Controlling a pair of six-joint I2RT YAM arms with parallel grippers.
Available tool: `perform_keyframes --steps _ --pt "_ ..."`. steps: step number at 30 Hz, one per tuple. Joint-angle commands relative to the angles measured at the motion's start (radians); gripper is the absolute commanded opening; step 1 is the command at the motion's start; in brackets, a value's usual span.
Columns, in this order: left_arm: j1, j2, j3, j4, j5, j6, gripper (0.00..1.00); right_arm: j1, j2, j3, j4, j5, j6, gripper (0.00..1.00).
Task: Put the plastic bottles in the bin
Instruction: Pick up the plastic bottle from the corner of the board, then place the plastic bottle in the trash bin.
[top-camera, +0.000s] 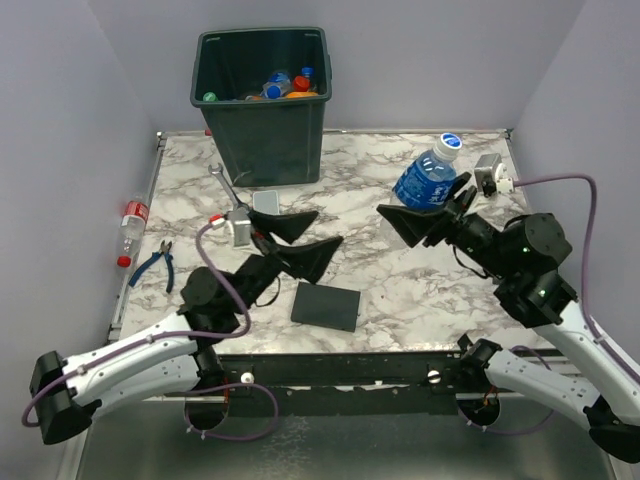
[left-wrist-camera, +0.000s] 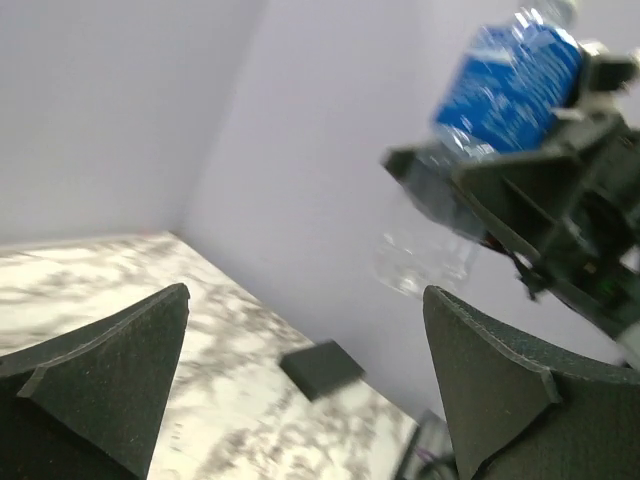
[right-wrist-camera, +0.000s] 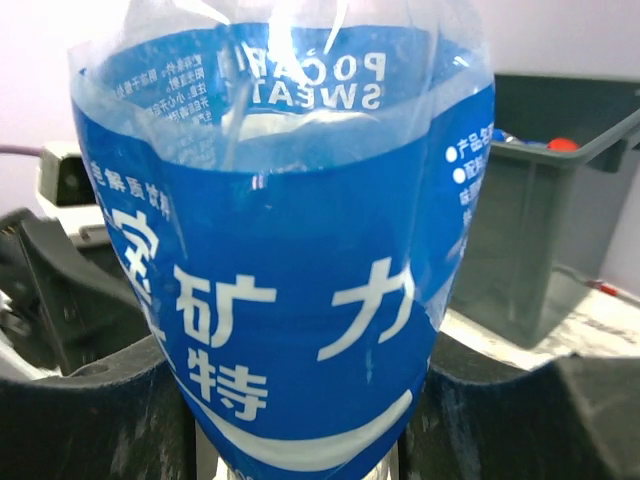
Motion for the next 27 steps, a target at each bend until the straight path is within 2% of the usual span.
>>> perform_keyframes --steps 1,4,6,9,12,15,20,24,27 --pt "0.001 -0.160 0.067 -0.304 -0.315 0.182 0.99 -0.004 -0.005 0.082 -0.315 0.036 -0.232 0.35" --pt "0.002 -0.098 0.233 -0.385 -0.296 0.247 0.99 -0.002 0.056 0.137 -0.458 0.014 -0.310 0.35" --pt "0.001 0.012 0.413 -0.495 -0.171 0.277 0.99 -0.003 0.112 0.171 -0.533 0.010 -0.328 0.35" --pt "0.002 0.207 0.705 -0.701 0.024 0.290 0.99 -0.003 0.154 0.179 -0.555 -0.026 -0.323 0.35" --pt "0.004 0.325 0.869 -0.786 0.187 0.311 0.99 -0.003 0.153 0.162 -0.541 -0.097 -0.310 0.35" --pt "0.005 0.368 0.899 -0.793 0.267 0.328 0.99 -0.003 0.136 0.145 -0.534 -0.148 -0.299 0.35" --pt "0.020 0.379 0.877 -0.798 0.299 0.319 0.96 -0.003 0.099 0.120 -0.508 -0.180 -0.280 0.35" --pt "0.041 0.385 0.872 -0.796 0.294 0.290 0.84 -0.002 0.093 0.112 -0.495 -0.196 -0.277 0.34" --pt "0.054 0.389 0.876 -0.787 0.294 0.274 0.67 -0.003 0.091 0.104 -0.483 -0.205 -0.276 0.34"
